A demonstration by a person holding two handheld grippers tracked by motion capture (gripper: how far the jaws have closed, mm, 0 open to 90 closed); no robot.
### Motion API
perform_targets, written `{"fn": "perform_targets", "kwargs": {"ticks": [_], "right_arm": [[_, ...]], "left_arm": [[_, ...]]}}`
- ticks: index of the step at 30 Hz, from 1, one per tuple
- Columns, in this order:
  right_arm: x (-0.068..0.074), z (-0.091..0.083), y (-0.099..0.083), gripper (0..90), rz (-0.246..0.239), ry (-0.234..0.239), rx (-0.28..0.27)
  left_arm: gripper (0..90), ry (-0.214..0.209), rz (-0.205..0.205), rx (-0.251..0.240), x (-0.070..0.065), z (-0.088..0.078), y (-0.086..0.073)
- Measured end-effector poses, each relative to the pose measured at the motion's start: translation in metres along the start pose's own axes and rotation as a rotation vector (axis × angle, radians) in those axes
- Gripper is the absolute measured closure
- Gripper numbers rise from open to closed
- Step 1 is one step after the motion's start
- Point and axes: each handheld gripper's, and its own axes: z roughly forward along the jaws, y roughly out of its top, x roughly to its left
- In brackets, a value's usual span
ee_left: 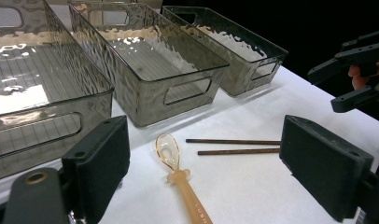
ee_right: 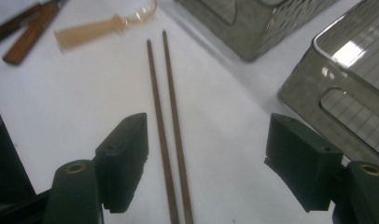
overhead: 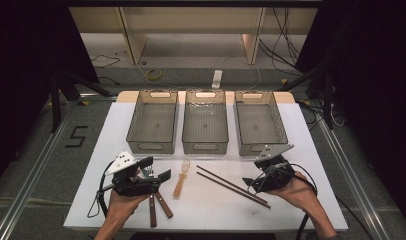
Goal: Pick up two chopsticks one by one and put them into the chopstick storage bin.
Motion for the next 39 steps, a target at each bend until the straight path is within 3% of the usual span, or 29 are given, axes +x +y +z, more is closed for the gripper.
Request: {"fn": "perform_targets", "kwargs": {"ticks": [7, 8, 9, 11, 12, 15, 23, 39], "right_arm": [[-0.002, 0.012, 0.011, 40.2, -0.051, 0.007, 0.108], [-0.001, 0.02, 0.012, 41.2, -0.064, 0.01, 0.16], [-0.001, 0.02, 0.012, 41.2, -0.064, 0.01, 0.16], [0.001, 0.031, 0.011, 44.1, -0.09, 0.002, 0.232], [0.001, 0.031, 0.011, 44.1, -0.09, 0.002, 0.232], [0.003, 0.039, 0.009, 48.9, -0.104, 0.02, 0.301], [0.002, 0.055, 0.002, 59.4, -0.129, 0.052, 0.396], [0.003, 0.064, -0.005, 74.8, -0.14, 0.079, 0.472]], "left_arm": [[15.5, 0.0, -0.001, 0.0, 0.0, 0.0, 0.0], [15.5, -0.001, 0.0, 0.0, 0.0, -0.001, 0.0], [15.5, -0.001, 0.001, 0.0, 0.0, -0.001, 0.0], [15.5, -0.002, 0.004, 0.002, 0.0, -0.001, 0.0], [15.5, -0.002, 0.001, 0.0, 0.0, 0.0, 0.0], [15.5, -0.001, -0.002, 0.0, 0.0, 0.0, 0.0], [15.5, -0.001, 0.0, 0.002, 0.0, 0.0, 0.0], [15.5, -0.001, 0.007, 0.005, 0.0, 0.0, 0.0]]}}
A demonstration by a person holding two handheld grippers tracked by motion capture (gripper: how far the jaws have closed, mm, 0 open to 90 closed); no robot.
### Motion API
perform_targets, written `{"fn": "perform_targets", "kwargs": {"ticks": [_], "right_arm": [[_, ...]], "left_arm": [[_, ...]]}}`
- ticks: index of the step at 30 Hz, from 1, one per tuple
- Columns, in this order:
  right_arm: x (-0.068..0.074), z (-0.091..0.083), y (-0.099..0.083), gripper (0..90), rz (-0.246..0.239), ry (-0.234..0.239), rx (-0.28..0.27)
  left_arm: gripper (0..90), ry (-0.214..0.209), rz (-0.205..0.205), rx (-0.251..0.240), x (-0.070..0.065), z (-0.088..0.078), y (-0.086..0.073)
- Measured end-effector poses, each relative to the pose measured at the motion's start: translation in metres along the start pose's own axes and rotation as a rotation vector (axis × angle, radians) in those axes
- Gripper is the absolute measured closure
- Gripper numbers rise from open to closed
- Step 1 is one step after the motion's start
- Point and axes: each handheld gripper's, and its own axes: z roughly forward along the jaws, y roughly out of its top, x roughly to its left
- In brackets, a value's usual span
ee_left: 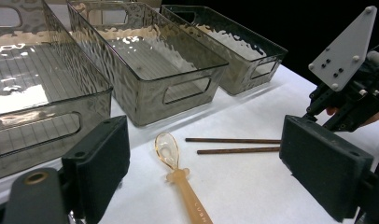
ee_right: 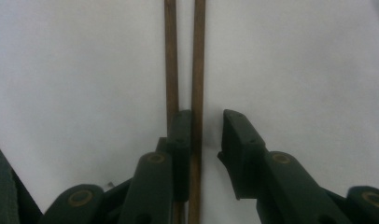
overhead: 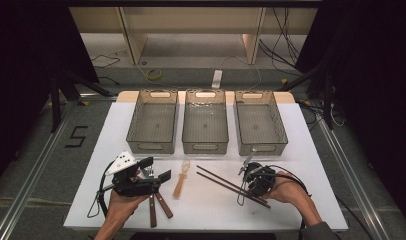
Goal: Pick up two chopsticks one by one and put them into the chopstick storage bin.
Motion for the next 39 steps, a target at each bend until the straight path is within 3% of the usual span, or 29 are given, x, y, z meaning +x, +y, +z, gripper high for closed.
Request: {"fn": "perform_targets", "kwargs": {"ticks": [8, 15, 26, 30, 33, 37, 39], "right_arm": [[-0.001, 0.002, 0.002, 83.1, 0.0, 0.002, 0.023], [-0.003, 0.002, 0.004, 84.7, 0.002, 0.013, 0.033], [-0.001, -0.013, 0.001, 85.1, -0.02, -0.003, -0.022], [0.005, -0.02, 0.004, 85.1, -0.047, -0.011, -0.043], [0.011, -0.024, 0.007, 85.1, -0.076, -0.015, -0.057], [0.02, -0.028, 0.013, 85.1, -0.118, -0.016, -0.066], [0.025, -0.029, 0.016, 85.1, -0.139, -0.012, -0.065]], "left_arm": [[15.5, 0.002, 0.0, 0.002, 0.0, 0.0, 0.0], [15.5, 0.002, 0.004, 0.003, 0.0, 0.0, 0.0], [15.5, 0.003, 0.017, 0.017, -0.001, 0.002, 0.0], [15.5, -0.015, 0.027, 0.044, -0.002, 0.005, 0.001], [15.5, -0.033, 0.063, 0.096, -0.003, 0.015, 0.002], [15.6, -0.085, 0.093, 0.147, -0.01, 0.027, 0.004], [15.7, -0.086, 0.144, 0.189, -0.016, 0.036, 0.008]]}}
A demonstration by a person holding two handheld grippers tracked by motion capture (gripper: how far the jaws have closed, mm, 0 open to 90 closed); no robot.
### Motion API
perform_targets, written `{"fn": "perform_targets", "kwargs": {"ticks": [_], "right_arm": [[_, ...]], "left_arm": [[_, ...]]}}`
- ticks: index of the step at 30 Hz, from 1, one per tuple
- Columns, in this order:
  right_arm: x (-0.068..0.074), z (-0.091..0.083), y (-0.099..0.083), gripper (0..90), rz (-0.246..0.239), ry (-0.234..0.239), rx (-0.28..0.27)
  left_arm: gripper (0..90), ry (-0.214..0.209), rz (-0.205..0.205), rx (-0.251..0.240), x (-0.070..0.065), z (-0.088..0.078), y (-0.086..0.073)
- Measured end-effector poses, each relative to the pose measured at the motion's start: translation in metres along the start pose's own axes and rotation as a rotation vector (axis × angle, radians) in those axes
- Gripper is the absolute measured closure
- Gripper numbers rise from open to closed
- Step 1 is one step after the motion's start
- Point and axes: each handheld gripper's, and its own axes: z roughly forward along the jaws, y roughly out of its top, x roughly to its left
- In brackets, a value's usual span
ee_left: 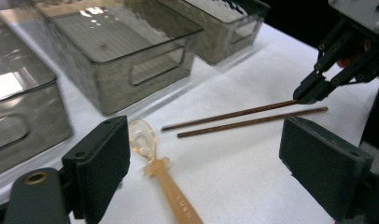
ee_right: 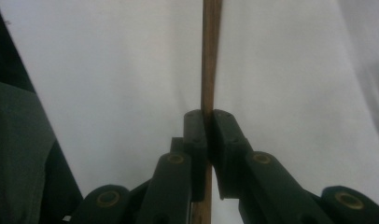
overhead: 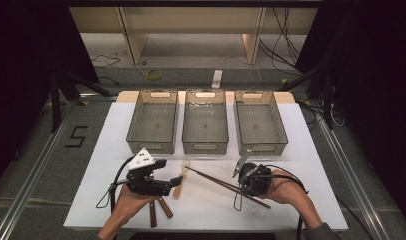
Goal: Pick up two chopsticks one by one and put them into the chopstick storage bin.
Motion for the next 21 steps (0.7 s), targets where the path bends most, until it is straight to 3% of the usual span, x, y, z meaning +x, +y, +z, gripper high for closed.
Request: {"fn": "perform_targets", "kwargs": {"ticks": [4, 9, 13, 16, 21], "right_arm": [[0.007, -0.003, 0.007, 85.1, -0.03, -0.001, -0.005], [0.014, -0.007, 0.012, 85.1, -0.075, 0.004, -0.007], [0.017, -0.009, 0.017, 85.1, -0.114, 0.009, -0.013], [0.019, -0.011, 0.018, 85.1, -0.117, 0.009, -0.012], [0.022, -0.013, 0.021, 85.1, -0.141, 0.014, -0.022]], "left_arm": [[15.7, -0.023, 0.083, 0.083, -0.011, 0.018, 0.01], [15.9, -0.045, 0.241, 0.207, -0.026, 0.034, 0.024], [16.9, -0.071, 0.286, 0.281, -0.029, 0.042, 0.029], [19.5, -0.089, 0.316, 0.319, -0.031, 0.044, 0.03], [29.4, -0.083, 0.414, 0.39, -0.036, 0.045, 0.028]]}}
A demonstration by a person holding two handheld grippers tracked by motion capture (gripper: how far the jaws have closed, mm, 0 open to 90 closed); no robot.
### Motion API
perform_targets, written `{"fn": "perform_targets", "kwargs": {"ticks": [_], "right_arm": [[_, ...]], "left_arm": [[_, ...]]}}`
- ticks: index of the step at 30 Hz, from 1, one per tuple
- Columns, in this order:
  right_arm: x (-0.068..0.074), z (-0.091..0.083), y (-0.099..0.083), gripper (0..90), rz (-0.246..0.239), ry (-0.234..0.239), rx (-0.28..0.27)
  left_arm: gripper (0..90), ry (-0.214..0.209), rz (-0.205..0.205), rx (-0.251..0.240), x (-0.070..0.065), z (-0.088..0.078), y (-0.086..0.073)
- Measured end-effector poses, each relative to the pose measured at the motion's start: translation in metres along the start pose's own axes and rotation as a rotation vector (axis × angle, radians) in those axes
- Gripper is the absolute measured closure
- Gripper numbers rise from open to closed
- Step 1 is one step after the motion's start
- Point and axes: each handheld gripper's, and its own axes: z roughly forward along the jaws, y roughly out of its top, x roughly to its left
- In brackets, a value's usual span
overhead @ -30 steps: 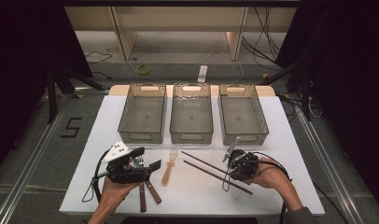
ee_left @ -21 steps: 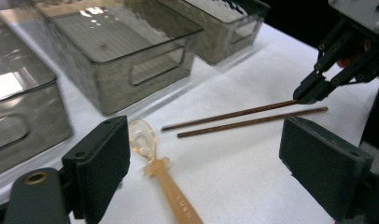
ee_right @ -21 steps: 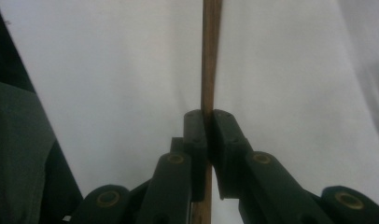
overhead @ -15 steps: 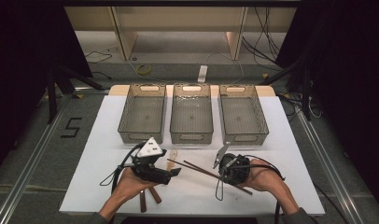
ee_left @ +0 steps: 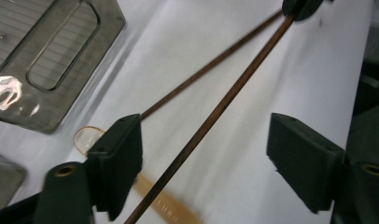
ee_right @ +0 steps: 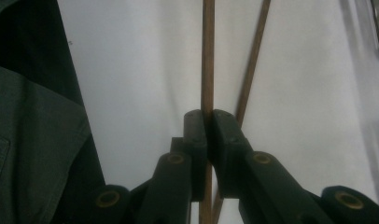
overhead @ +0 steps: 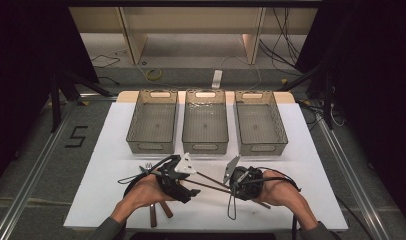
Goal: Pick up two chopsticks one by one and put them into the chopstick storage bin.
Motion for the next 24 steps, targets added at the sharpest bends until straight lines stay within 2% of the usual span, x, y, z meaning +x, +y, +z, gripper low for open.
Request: {"fn": "perform_targets", "kwargs": {"ticks": [3, 13, 18, 24], "right_arm": [[0.004, 0.0, 0.004, 85.1, -0.013, -0.002, -0.009], [0.009, 0.0, 0.008, 85.1, -0.048, -0.001, -0.006], [0.01, 0.001, 0.008, 85.1, -0.063, 0.004, -0.001], [0.013, 0.001, 0.008, 85.1, -0.073, 0.016, 0.005]], "left_arm": [[38.5, 0.004, 0.027, 0.025, -0.002, 0.001, 0.001], [55.5, -0.008, 0.11, 0.101, -0.009, 0.005, 0.003], [60.8, -0.03, 0.143, 0.127, -0.013, 0.011, 0.003], [72.1, -0.057, 0.143, 0.139, -0.012, 0.012, 0.001]]}}
